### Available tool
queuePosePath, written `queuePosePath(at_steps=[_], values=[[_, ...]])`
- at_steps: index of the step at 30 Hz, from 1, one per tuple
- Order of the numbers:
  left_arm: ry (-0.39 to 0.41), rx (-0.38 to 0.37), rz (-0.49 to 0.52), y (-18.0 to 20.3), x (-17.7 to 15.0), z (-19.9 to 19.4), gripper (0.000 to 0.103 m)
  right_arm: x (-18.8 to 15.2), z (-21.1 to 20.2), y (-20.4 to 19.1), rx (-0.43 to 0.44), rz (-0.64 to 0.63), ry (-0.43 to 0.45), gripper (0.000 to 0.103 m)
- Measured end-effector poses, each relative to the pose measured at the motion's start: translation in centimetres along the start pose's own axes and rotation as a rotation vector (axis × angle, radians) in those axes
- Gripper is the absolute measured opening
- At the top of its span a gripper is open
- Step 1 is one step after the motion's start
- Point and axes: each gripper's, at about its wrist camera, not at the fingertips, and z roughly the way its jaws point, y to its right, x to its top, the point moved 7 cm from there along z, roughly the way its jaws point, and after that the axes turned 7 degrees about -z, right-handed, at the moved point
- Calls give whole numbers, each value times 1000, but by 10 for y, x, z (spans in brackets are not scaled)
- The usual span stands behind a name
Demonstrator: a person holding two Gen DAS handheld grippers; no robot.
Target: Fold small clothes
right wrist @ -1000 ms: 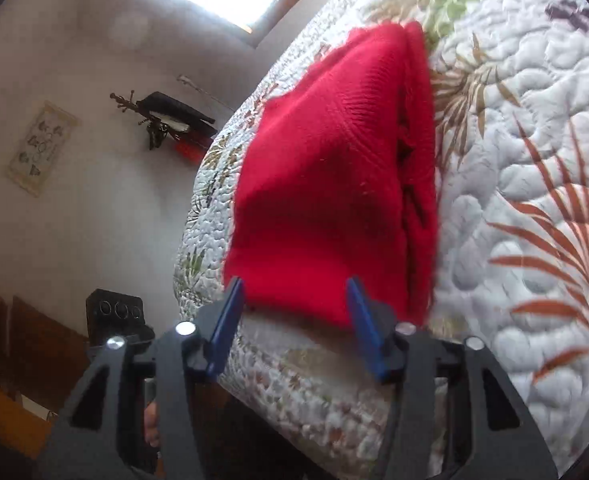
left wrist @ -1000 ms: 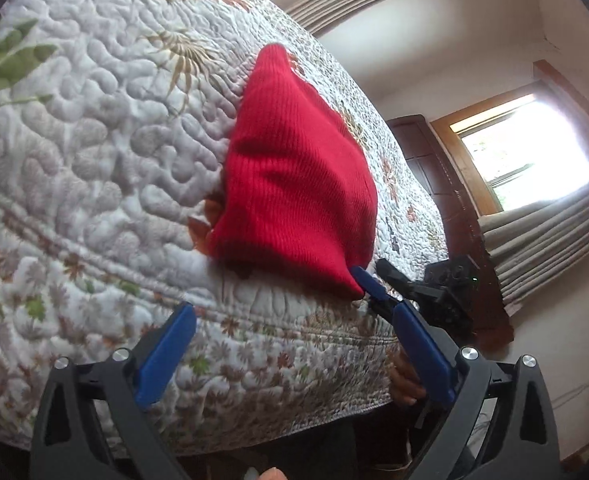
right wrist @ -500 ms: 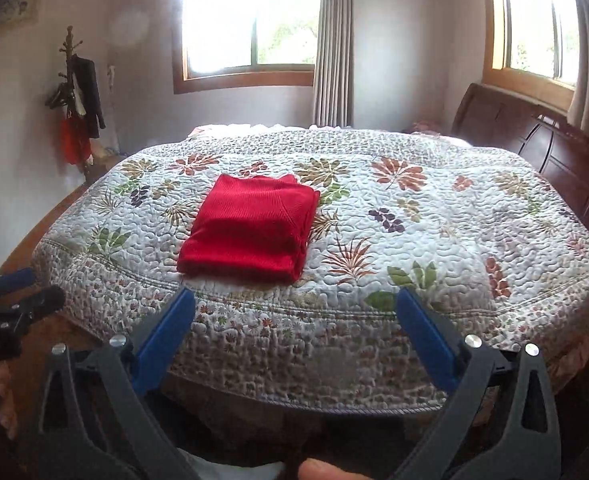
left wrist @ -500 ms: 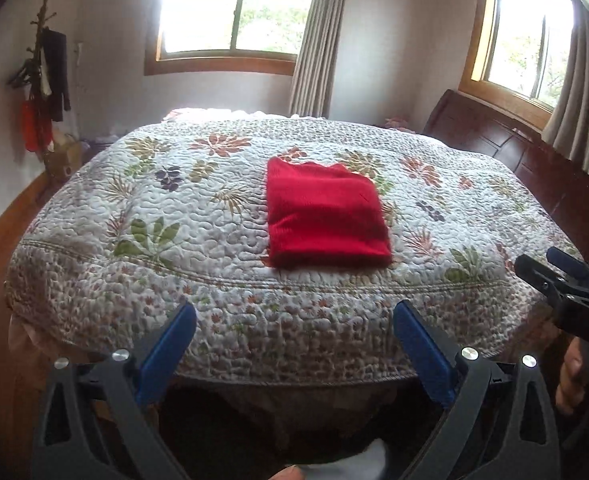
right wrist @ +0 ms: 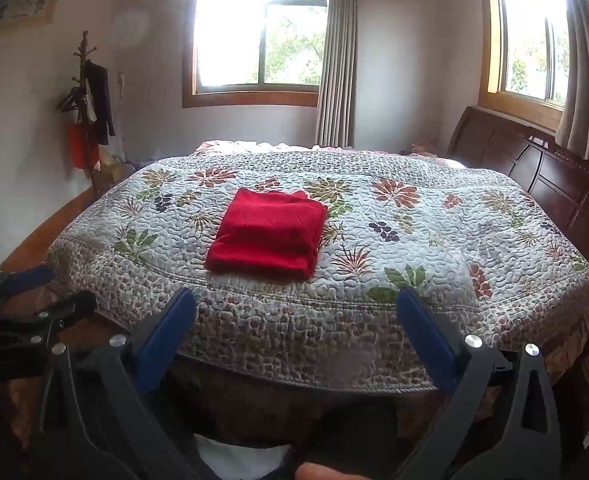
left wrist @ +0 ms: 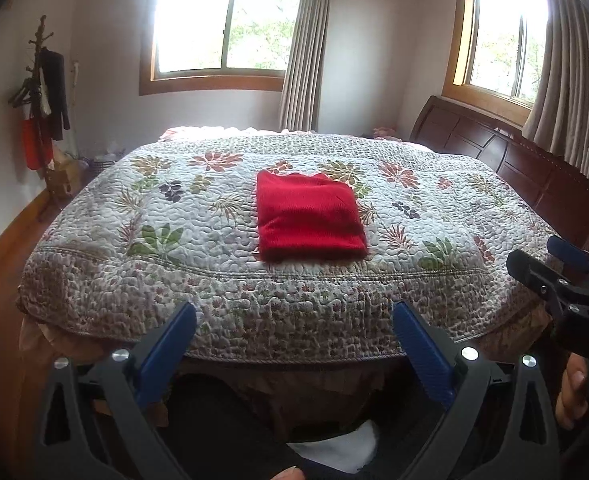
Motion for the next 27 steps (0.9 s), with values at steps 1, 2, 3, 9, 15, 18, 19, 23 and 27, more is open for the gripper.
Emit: queuePosePath(at_steps=[1, 2, 3, 9, 15, 18, 19, 23, 27], values=[[0, 3, -2, -1, 0, -1, 99, -1, 0, -1, -1, -2, -2, 100], [-1, 5, -2, -1, 0, -1, 99, -1, 0, -2, -1, -3, -4, 100], [0, 5, -2, -2, 0, -1, 99, -1, -1, -2, -1, 0, -5, 100], [-9, 7, 0, -2, -2, 1, 99, -3, 3, -2, -6, 12, -11, 100], [-22, 4, 5, 0, -2, 9, 99, -3, 10, 2, -17, 23, -18, 100], [-25, 6, 6, 1, -1, 12, 99, -3, 13, 5, -14, 37, -10, 100], [-26, 7, 6, 1, -1, 14, 99, -2, 14, 7, -19, 40, -8, 100], [-33, 10, 1, -2, 3, 19, 99, 0, 18, 8, -26, 38, -8, 100], [-39, 14, -10, -5, 6, 24, 99, 1, 26, 8, -24, 35, -21, 100]])
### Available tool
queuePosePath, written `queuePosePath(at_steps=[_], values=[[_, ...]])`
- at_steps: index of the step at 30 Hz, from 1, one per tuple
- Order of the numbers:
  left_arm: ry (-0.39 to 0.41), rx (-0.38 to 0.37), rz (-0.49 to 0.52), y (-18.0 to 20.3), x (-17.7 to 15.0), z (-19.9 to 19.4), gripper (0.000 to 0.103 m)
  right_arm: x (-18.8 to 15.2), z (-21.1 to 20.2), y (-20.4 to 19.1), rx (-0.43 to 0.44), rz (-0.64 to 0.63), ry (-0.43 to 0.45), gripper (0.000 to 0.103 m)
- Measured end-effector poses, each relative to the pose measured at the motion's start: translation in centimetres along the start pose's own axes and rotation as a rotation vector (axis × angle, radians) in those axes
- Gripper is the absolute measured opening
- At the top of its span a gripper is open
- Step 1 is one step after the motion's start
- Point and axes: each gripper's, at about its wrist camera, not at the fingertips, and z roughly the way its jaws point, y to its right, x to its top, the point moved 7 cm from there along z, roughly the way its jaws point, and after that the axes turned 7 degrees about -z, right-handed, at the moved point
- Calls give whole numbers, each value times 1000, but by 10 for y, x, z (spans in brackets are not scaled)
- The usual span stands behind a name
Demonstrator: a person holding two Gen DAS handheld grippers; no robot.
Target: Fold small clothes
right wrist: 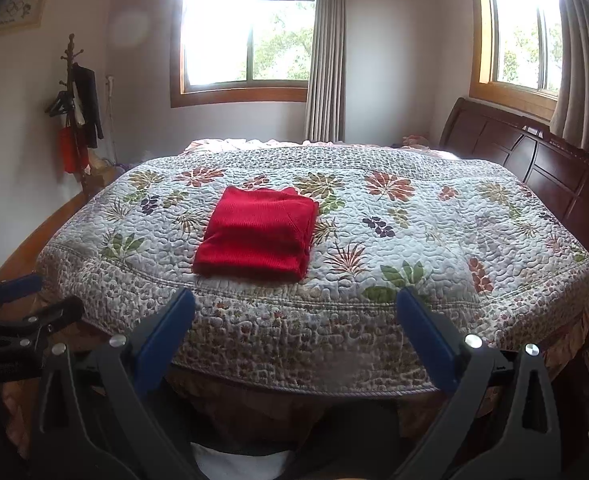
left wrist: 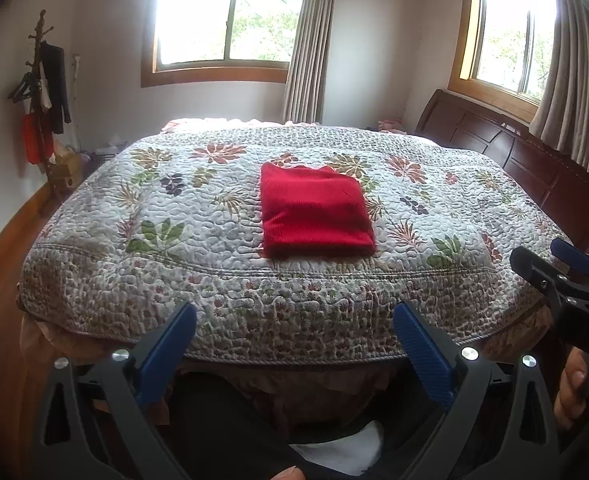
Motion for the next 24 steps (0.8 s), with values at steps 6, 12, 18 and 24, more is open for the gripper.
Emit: queuePosePath(at_steps=[6, 12, 18, 24], values=[[-3, 31, -1, -6, 8, 9, 99, 3, 12, 0, 9, -2, -15, 100], [-1, 47, -12, -12, 12, 12, 99, 7, 21, -3, 24, -11, -24, 100], [3, 81, -3, -15, 13, 13, 99, 7, 23, -5, 36, -16, -23, 100], [5, 84, 6, -12, 12, 13, 99, 5, 22, -5, 36, -13, -24, 100]])
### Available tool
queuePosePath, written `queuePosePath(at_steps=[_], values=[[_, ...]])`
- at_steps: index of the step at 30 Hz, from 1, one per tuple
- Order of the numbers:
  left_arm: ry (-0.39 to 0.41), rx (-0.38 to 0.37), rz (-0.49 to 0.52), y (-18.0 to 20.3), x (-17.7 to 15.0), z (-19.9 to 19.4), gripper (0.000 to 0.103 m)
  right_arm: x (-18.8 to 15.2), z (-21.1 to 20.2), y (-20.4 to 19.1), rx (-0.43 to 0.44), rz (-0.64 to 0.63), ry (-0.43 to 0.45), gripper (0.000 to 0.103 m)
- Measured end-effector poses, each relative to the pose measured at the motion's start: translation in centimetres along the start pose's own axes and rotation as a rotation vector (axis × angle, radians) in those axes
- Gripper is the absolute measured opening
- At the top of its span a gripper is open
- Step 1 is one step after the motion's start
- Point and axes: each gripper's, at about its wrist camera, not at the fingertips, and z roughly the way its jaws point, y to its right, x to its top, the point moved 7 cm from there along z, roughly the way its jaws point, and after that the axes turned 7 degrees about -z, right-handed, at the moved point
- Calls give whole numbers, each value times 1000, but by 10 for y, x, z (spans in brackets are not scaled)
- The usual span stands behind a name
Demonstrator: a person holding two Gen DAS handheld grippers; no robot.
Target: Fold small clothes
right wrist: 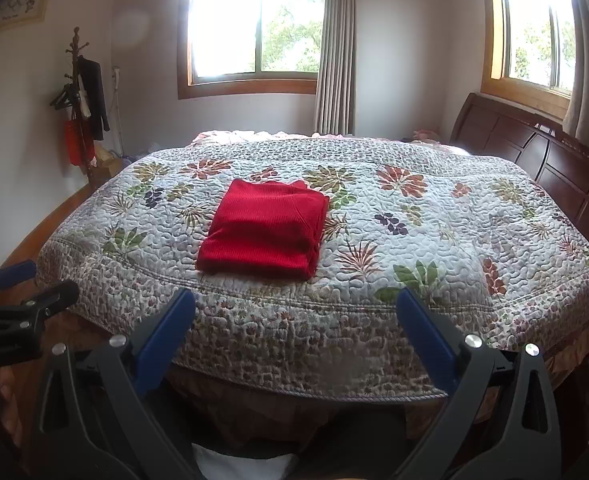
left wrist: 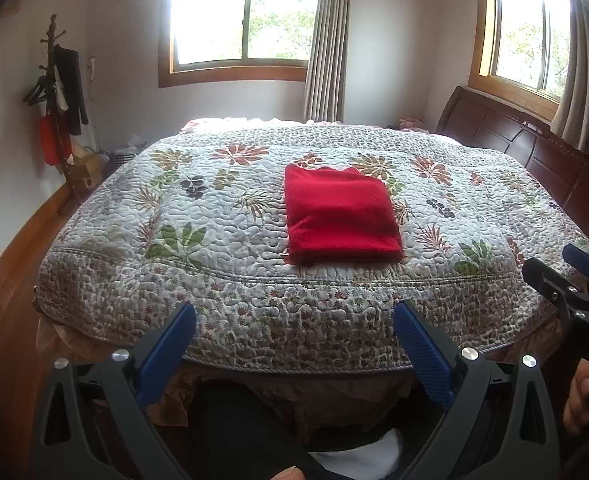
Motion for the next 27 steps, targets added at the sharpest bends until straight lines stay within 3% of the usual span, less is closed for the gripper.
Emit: queuePosePath(at_steps=[27], values=[[-4, 44, 25, 4, 0, 5, 99, -9, 5, 2, 15, 23, -7, 100]])
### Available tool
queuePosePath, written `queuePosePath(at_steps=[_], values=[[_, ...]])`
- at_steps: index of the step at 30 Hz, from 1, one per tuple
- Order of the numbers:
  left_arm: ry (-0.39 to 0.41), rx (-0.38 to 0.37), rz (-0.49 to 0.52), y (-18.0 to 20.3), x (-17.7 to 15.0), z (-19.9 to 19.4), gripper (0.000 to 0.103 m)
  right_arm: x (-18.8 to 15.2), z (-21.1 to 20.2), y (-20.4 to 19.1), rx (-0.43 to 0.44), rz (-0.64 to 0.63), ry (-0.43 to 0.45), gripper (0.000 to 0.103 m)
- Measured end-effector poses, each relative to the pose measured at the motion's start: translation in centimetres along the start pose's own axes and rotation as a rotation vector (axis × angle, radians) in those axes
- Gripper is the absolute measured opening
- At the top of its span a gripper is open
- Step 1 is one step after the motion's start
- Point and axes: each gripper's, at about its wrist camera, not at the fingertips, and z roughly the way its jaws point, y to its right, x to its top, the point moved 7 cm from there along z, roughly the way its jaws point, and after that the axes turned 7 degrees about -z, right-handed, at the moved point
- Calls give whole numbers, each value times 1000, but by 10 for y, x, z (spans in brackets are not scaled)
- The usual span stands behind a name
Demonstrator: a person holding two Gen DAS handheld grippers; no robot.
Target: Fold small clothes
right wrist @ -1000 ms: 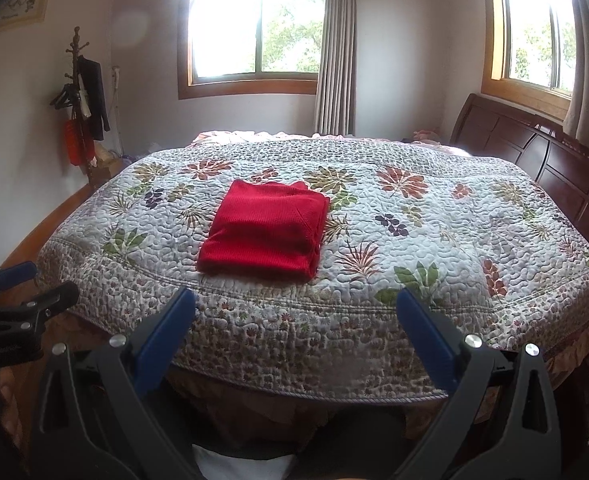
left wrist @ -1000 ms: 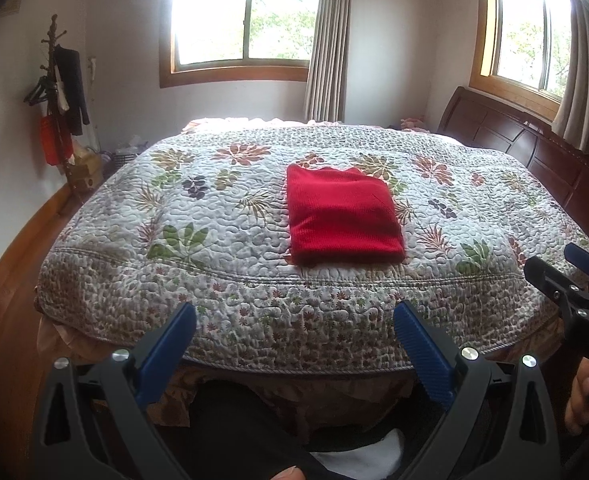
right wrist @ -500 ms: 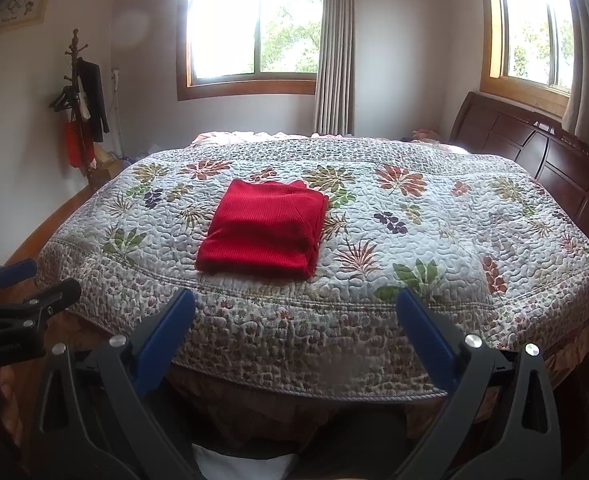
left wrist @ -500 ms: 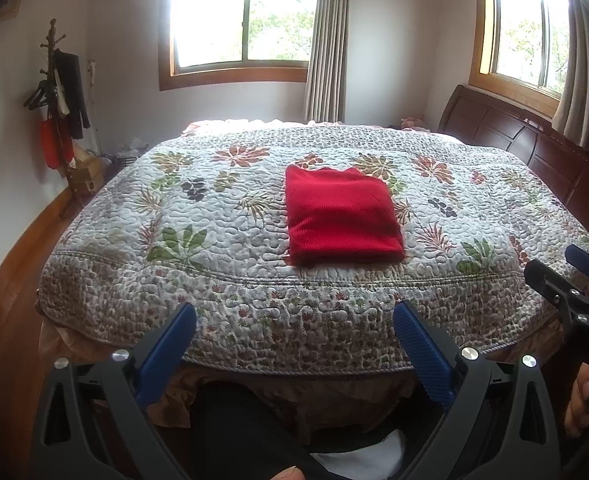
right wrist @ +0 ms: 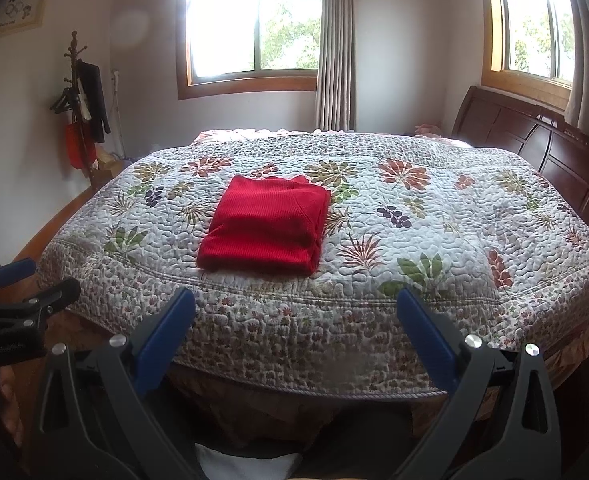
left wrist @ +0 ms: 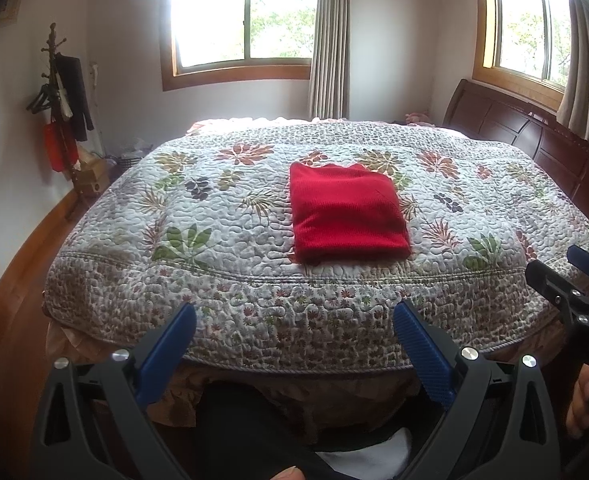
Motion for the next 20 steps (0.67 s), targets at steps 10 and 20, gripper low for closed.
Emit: queuePosePath(at_steps=[10, 20], values=[[-1, 6, 3, 1, 0, 0, 99, -1, 0, 0, -3, -2, 2, 100], [0, 9, 1, 1, -1, -1, 99, -2, -3, -3, 11, -5, 3, 100]])
